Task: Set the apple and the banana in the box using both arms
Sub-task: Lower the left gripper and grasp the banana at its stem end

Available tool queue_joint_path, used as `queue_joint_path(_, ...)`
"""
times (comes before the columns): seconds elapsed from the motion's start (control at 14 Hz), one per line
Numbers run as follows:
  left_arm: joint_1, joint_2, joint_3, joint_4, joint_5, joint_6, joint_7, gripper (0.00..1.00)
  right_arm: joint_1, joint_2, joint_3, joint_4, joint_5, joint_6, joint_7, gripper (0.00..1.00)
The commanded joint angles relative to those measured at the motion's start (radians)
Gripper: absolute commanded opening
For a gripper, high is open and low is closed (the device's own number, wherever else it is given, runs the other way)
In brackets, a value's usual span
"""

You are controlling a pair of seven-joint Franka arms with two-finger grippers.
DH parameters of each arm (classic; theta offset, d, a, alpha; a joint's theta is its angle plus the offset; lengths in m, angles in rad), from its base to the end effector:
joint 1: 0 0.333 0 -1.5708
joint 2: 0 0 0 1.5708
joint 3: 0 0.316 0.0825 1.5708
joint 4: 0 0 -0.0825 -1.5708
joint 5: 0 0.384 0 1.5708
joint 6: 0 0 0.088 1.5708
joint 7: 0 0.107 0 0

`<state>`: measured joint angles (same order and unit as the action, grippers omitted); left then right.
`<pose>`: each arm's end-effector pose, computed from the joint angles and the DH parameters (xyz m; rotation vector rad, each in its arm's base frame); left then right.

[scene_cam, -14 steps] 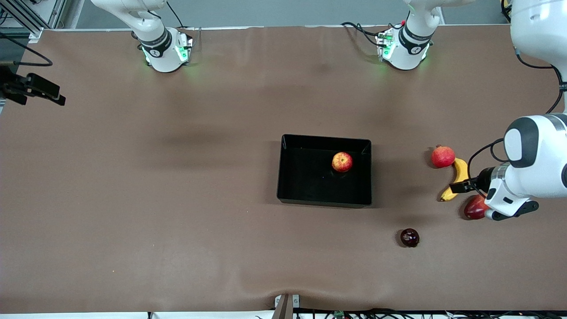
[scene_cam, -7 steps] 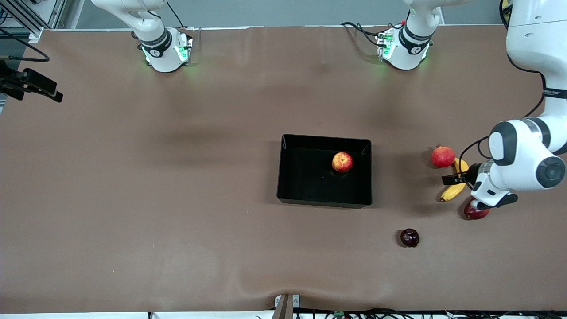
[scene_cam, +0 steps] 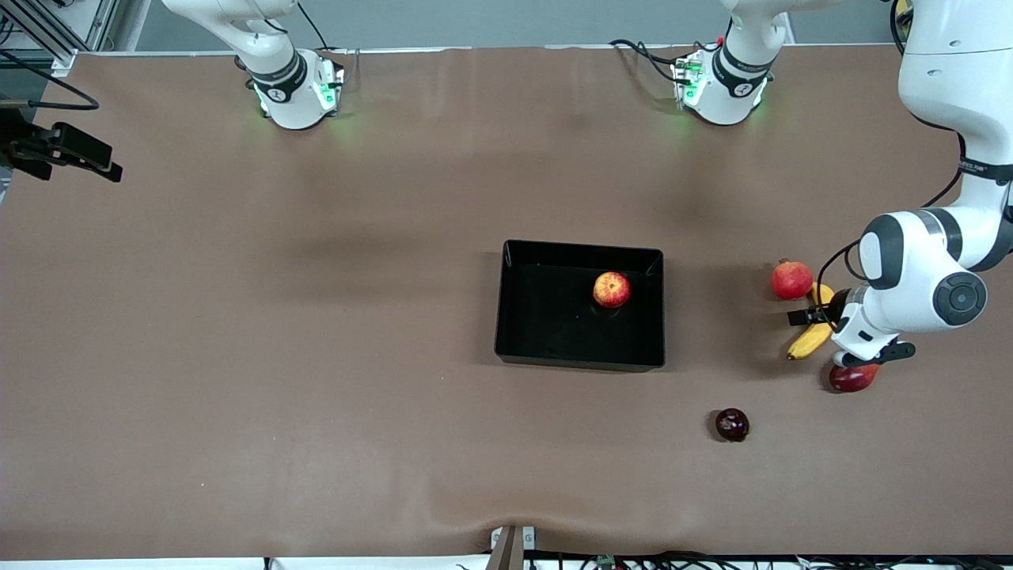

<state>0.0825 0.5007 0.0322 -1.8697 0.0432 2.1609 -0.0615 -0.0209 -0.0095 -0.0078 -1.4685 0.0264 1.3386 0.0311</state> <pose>0.6106 0.0712 0.2300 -3.0728 -0.2248 0.3257 0.5263 -0.0118 0.6578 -3.1088 0.0859 0.1875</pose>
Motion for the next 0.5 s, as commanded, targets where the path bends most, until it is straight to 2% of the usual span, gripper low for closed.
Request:
queue_joint_path(0.0,0.026,-0.019,-0.003,-0.026,0.018,0.022,0.076,1.0,0.001,0.013,-0.001,0.014,0.015,0.005,0.001,1.0)
queue_joint_path(0.43,0.089,-0.002,-0.006,-0.081,0.02,0.135,0.215,1.0,0.006,0.013,0.0,0.017,0.015,0.046,0.004,1.0)
